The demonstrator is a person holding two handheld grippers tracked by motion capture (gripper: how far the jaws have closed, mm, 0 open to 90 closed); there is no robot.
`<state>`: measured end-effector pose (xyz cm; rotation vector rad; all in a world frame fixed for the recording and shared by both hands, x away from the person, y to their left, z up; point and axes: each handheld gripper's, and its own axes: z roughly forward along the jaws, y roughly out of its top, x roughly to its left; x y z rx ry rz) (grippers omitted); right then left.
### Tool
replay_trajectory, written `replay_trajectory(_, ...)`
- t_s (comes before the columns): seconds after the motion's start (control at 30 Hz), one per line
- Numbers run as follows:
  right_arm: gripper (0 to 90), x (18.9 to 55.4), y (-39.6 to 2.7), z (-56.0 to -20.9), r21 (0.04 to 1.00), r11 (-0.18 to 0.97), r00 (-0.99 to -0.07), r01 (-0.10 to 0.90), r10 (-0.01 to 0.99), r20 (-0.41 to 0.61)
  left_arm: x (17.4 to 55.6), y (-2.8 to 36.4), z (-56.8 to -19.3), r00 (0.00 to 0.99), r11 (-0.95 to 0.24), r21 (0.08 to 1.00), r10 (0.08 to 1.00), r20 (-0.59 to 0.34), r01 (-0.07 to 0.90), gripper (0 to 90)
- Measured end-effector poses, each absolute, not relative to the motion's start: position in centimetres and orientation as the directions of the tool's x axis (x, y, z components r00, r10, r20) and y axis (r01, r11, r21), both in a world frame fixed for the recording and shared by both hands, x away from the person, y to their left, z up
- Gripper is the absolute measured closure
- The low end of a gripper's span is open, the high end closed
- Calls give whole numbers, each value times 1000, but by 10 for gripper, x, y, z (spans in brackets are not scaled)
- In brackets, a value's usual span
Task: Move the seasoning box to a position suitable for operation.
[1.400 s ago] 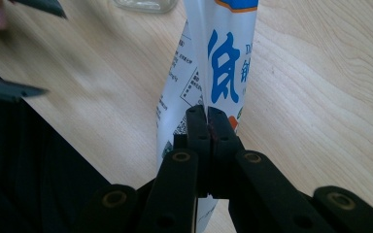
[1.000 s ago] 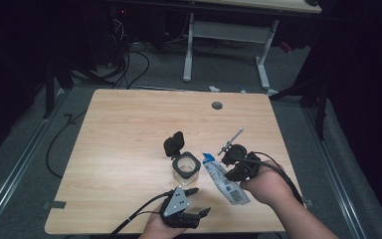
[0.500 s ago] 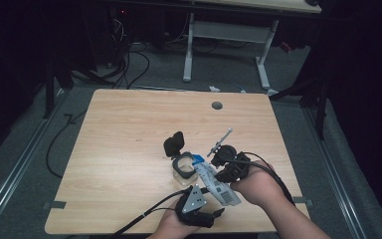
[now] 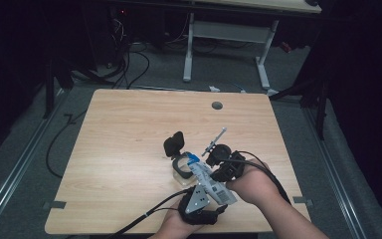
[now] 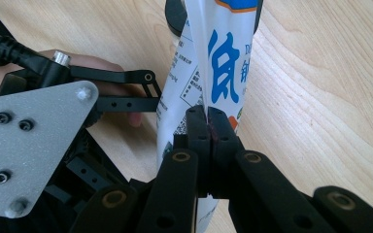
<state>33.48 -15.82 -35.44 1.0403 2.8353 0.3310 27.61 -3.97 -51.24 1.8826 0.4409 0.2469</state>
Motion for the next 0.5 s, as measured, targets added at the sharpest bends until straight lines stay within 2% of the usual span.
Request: replay_trajectory(0.5,900,342,-155,-354,228,746,-763,625,646,-20,276,-36,-509,894,-311,931,447,-35,192,408)
